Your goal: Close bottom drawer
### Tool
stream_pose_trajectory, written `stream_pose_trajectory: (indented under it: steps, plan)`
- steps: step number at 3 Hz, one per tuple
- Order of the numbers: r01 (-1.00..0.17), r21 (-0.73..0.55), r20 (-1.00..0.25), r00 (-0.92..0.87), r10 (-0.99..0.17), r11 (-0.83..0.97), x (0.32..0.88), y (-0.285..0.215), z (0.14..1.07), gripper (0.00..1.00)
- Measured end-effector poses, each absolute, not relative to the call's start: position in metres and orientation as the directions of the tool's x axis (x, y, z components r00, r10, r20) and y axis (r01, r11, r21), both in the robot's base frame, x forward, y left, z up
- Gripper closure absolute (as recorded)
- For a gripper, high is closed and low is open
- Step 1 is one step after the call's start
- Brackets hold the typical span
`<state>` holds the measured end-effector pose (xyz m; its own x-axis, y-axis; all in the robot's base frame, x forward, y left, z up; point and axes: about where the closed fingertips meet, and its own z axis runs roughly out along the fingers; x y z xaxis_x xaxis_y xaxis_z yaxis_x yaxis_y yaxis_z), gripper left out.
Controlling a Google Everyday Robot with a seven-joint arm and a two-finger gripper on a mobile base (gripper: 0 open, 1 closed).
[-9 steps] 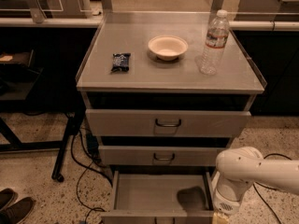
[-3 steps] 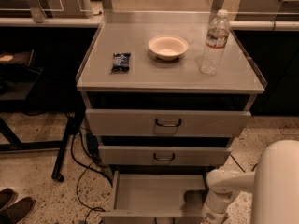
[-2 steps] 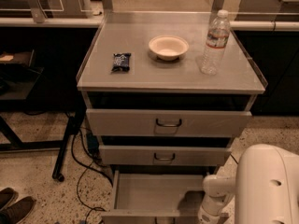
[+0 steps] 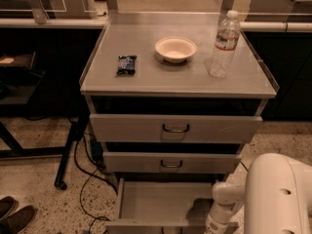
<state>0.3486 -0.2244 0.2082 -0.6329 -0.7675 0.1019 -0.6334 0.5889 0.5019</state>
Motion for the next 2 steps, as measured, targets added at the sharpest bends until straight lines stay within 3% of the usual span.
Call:
stream_pose_trajectory:
  steps: [2]
  plan:
    - [-0.629, 0.488, 0.049, -0.673, -0.738, 0.605, 0.388, -0.219, 0.189, 1.00]
